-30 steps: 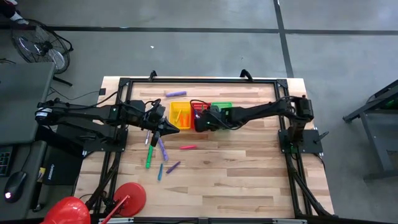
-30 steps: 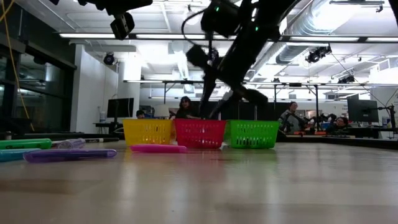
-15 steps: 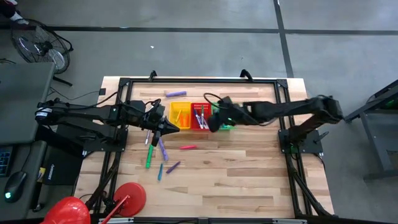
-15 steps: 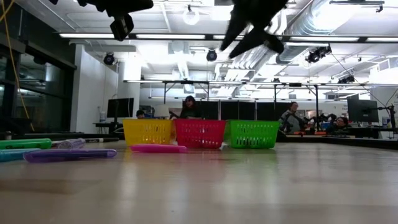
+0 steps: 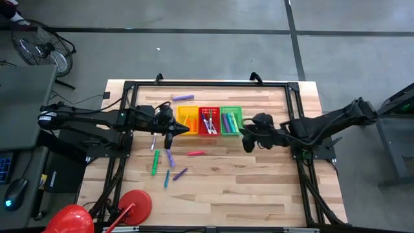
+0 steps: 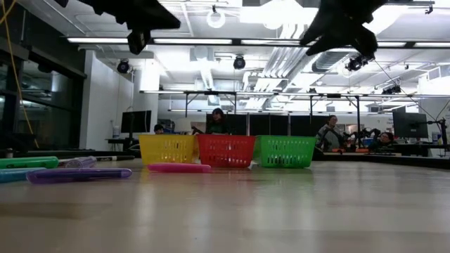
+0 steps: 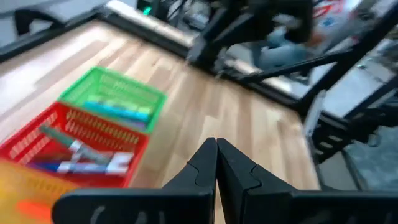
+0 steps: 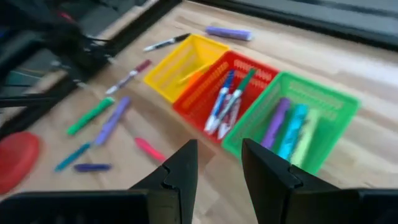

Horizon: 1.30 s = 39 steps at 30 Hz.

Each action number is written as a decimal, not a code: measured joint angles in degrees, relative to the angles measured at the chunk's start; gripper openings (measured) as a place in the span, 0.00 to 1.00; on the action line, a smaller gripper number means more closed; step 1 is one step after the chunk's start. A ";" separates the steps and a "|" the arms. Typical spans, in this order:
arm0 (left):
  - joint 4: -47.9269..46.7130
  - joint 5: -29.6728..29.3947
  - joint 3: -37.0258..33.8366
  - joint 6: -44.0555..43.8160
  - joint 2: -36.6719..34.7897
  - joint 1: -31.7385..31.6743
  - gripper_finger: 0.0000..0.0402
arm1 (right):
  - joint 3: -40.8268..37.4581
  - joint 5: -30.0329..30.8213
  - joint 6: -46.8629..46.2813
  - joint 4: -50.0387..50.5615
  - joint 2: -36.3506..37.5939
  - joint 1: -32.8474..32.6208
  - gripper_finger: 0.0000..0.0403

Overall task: Pick & Place Markers
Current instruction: Put the black marker into the red bin

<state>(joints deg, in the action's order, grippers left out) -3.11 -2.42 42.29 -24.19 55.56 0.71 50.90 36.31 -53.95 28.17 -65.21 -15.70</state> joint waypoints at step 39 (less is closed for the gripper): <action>-26.12 0.36 0.06 -10.77 10.17 -32.95 0.41 | -28.94 -11.09 12.03 -13.29 36.83 -4.29 0.28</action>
<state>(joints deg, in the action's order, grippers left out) -29.23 -2.07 42.35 -34.96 65.73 -32.24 21.96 25.22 -41.93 14.89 -28.38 -19.99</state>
